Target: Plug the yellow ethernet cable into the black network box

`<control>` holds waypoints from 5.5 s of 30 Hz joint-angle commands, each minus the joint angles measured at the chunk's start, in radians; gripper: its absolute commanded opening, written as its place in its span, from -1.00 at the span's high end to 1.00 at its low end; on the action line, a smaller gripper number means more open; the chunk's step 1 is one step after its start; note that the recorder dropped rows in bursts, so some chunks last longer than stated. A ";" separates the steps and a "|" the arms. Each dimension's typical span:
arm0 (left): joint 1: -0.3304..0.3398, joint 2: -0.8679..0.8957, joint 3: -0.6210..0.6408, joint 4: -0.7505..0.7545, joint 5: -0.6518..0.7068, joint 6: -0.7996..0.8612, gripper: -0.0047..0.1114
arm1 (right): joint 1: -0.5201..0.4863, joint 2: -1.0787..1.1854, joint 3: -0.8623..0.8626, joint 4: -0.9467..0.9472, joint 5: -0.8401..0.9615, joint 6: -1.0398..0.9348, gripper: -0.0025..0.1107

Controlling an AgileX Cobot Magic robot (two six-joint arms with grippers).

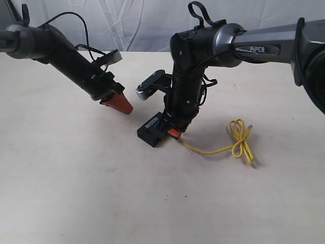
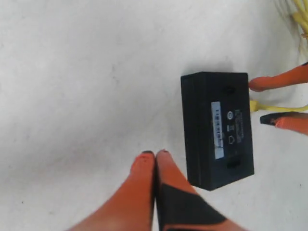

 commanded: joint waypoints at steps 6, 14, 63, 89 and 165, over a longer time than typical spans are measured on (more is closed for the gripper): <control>0.056 -0.221 0.207 0.015 -0.135 -0.024 0.92 | -0.001 -0.017 -0.006 -0.061 0.062 0.004 0.02; 0.060 -0.458 0.347 0.082 -0.216 -0.078 0.92 | -0.064 -0.116 -0.006 -0.131 0.094 0.121 0.98; 0.054 -1.725 1.134 0.641 -0.914 -0.521 0.92 | -0.512 -1.272 0.835 -0.038 -0.618 0.210 0.95; 0.054 -2.223 1.335 0.509 -1.004 -0.523 0.92 | -0.512 -1.843 1.234 -0.004 -0.927 0.206 0.95; 0.138 -2.361 1.723 0.805 -0.952 -0.961 0.92 | -0.512 -1.906 1.252 0.014 -0.913 0.207 0.95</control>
